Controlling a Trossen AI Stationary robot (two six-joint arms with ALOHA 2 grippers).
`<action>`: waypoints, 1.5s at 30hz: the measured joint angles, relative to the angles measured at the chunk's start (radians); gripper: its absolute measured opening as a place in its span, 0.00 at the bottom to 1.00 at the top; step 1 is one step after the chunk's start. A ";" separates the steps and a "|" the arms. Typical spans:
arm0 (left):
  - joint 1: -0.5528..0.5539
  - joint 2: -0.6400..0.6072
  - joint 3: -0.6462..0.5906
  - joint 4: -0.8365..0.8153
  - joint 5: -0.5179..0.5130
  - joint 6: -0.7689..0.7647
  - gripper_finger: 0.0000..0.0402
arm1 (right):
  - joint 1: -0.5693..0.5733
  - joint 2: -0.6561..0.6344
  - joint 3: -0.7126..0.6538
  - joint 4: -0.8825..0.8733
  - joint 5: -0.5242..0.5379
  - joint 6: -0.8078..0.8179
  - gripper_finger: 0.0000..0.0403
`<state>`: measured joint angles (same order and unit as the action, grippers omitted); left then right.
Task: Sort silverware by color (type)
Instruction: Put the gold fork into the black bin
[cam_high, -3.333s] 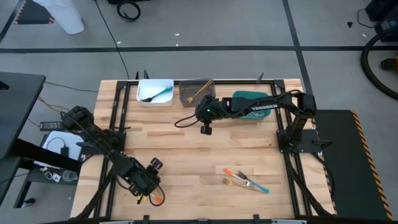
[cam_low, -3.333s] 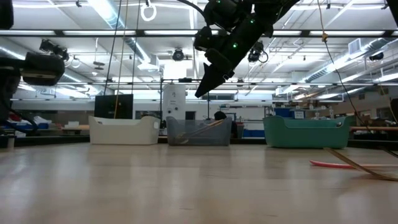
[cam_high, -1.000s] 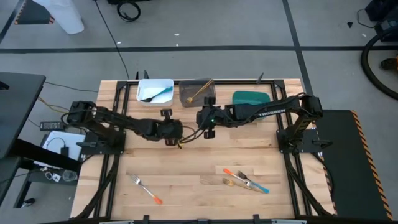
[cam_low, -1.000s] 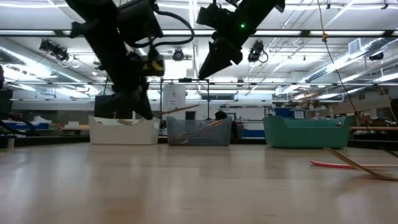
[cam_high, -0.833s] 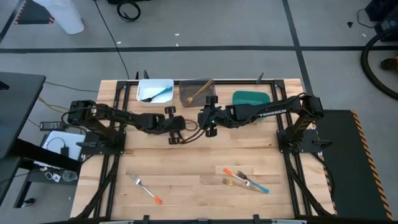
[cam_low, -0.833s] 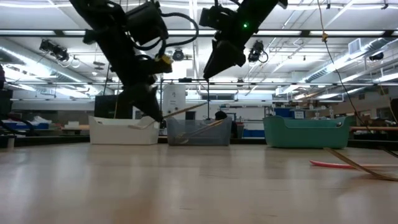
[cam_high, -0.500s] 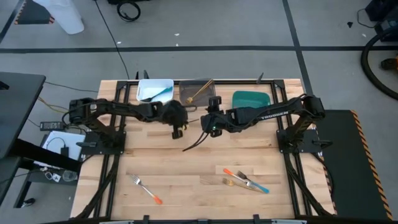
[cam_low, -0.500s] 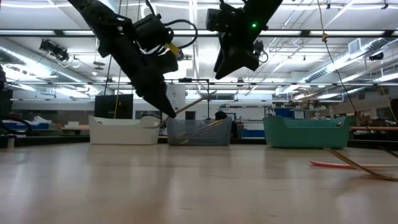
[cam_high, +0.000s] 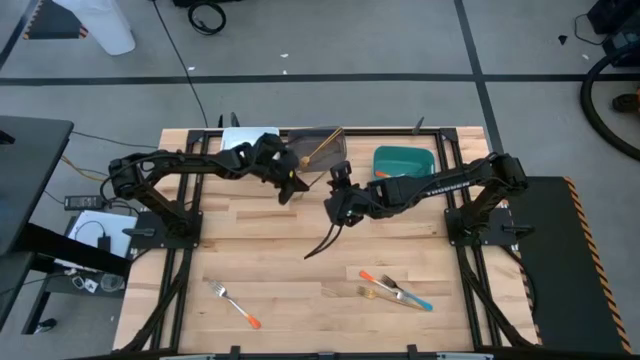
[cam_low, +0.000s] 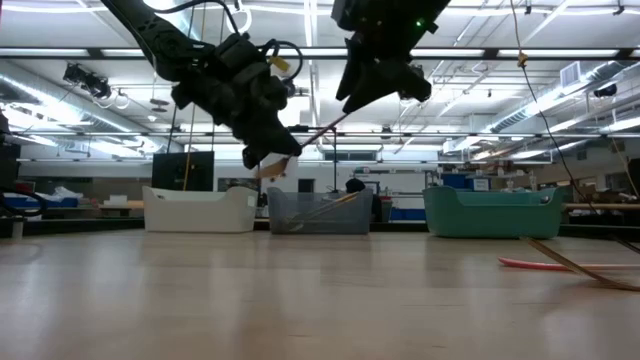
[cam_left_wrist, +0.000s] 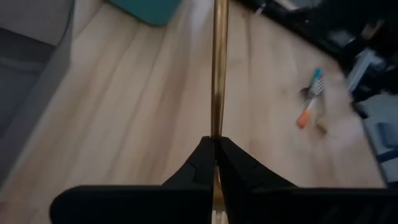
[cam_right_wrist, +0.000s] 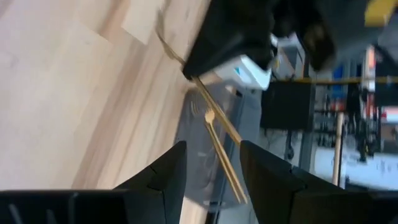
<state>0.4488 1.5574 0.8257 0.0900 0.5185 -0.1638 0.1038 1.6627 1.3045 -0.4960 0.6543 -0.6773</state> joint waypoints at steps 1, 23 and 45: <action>0.000 0.000 0.000 0.012 0.009 -0.027 0.04 | 0.000 0.000 0.000 0.013 -0.008 -0.017 0.40; -0.117 0.000 0.000 0.289 0.027 -0.472 0.04 | -0.036 0.005 0.000 0.077 -0.106 -0.330 0.31; -0.114 0.000 -0.001 0.315 -0.002 -0.436 0.08 | -0.036 0.005 -0.002 0.062 -0.100 -0.395 0.06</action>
<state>0.3347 1.5574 0.8245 0.4046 0.5169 -0.5995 0.0677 1.6680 1.3029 -0.4343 0.5541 -1.0725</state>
